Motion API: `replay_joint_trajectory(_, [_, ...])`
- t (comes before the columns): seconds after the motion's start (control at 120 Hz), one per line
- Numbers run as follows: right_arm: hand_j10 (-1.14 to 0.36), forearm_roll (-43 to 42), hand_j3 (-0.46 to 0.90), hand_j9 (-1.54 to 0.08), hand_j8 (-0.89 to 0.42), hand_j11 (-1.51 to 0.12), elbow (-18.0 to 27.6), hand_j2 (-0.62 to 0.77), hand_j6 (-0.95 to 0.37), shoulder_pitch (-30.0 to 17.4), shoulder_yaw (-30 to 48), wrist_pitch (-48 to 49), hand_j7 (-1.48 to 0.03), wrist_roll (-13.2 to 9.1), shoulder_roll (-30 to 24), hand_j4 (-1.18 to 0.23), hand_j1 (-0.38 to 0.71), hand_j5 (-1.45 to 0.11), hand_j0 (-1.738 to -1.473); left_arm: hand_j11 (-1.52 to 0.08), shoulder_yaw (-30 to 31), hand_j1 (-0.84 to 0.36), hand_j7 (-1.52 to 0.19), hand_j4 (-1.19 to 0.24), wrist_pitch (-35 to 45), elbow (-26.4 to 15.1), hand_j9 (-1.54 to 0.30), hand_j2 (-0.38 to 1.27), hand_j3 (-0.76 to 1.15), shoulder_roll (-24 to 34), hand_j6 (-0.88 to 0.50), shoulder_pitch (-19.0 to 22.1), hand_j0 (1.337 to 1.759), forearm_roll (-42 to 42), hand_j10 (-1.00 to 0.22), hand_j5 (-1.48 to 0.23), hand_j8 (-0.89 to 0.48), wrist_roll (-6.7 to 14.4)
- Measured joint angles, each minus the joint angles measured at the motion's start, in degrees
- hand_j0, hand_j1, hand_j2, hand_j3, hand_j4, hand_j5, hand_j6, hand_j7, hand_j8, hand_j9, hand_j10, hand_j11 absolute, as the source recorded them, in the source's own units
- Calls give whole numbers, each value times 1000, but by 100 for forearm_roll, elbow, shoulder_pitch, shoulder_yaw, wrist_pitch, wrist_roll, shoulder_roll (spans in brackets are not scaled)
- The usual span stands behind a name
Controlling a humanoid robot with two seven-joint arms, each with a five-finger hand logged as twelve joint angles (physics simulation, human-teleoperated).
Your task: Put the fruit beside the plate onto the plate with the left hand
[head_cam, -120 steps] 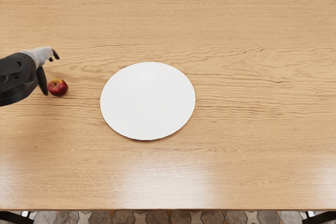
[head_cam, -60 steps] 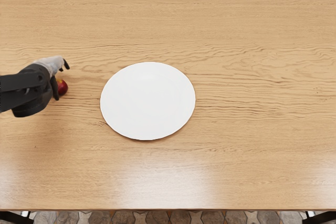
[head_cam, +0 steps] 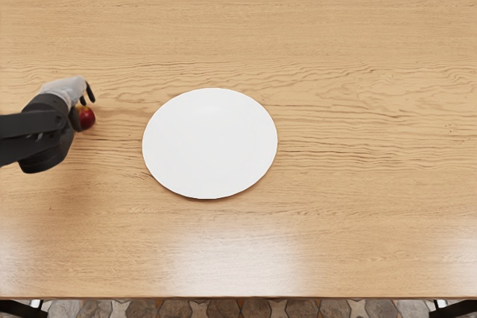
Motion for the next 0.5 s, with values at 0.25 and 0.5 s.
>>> replay_joint_trajectory(0.25, [-37, 0, 0, -47, -37, -47, 1, -7, -37, 0, 0, 0, -47, 0, 0, -37, -306, -47, -1658, -696, 27, -245, -697, -550, 156, 53, -700, 171, 0, -126, -513, 98, 1655, 25, -536, -675, -539, 8])
replay_joint_trajectory(0.5, [-37, 0, 0, -47, -37, -47, 1, -7, -37, 1, 0, 0, -47, 0, 0, -37, -305, -47, -1658, -776, 56, -257, -779, -594, 339, 100, -777, 288, 0, -117, -511, 149, 1656, 7, -588, -767, -540, -1])
